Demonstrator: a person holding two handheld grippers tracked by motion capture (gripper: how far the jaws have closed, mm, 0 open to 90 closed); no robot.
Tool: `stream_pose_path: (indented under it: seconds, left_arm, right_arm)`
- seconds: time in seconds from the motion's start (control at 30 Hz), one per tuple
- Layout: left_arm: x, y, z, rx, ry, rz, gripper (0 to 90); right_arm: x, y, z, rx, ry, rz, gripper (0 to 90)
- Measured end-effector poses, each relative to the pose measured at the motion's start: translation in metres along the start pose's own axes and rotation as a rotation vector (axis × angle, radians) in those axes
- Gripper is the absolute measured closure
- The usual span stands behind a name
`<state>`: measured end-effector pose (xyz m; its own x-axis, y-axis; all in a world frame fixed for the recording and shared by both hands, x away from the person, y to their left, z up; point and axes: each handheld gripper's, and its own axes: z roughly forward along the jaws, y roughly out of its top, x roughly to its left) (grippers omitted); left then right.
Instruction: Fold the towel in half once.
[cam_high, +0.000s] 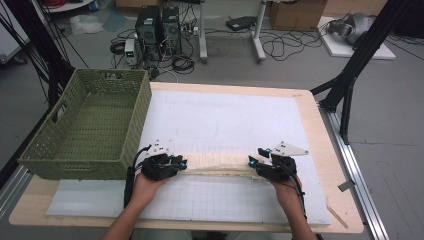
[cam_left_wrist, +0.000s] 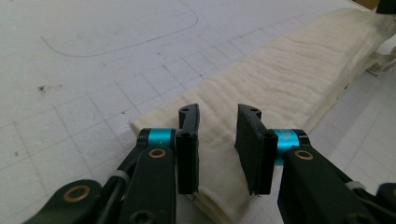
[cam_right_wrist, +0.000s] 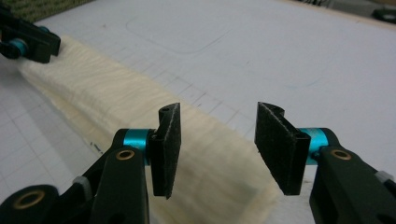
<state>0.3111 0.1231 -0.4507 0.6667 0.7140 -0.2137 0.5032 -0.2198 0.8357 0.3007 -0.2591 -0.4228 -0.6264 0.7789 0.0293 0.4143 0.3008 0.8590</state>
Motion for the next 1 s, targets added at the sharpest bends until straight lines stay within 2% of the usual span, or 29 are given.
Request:
stream_pose_path:
  seconds: [0.07, 0.13, 0.17, 0.37, 0.57, 0.8, 1.0]
  left_arm:
    - [0.000, 0.000, 0.000, 0.007, 0.007, 0.002, 69.6]
    - [-0.001, 0.000, 0.000, 0.015, 0.017, 0.009, 69.8]
    - [-0.002, 0.000, 0.000, 0.020, 0.024, 0.014, 70.0]
    - [-0.003, -0.001, 0.000, 0.034, 0.046, 0.028, 72.1]
    - [-0.003, -0.001, 0.000, 0.032, 0.046, 0.027, 72.4]
    - [-0.003, -0.001, -0.001, 0.032, 0.052, 0.024, 72.2]
    - [-0.004, -0.001, 0.000, 0.046, 0.066, 0.043, 73.4]
  right_arm:
    - [0.004, -0.005, 0.009, 0.057, 0.018, -0.013, 51.8]
    - [0.008, -0.011, 0.016, 0.109, 0.018, -0.057, 52.2]
    - [0.009, -0.012, 0.018, 0.127, 0.020, -0.062, 52.2]
    - [0.005, -0.019, 0.014, 0.151, 0.026, -0.052, 52.4]
    - [0.000, -0.023, 0.007, 0.141, 0.025, -0.045, 52.5]
    - [-0.005, -0.026, -0.002, 0.144, -0.005, -0.054, 51.4]
    - [-0.011, -0.033, -0.008, 0.161, -0.019, -0.043, 49.3]
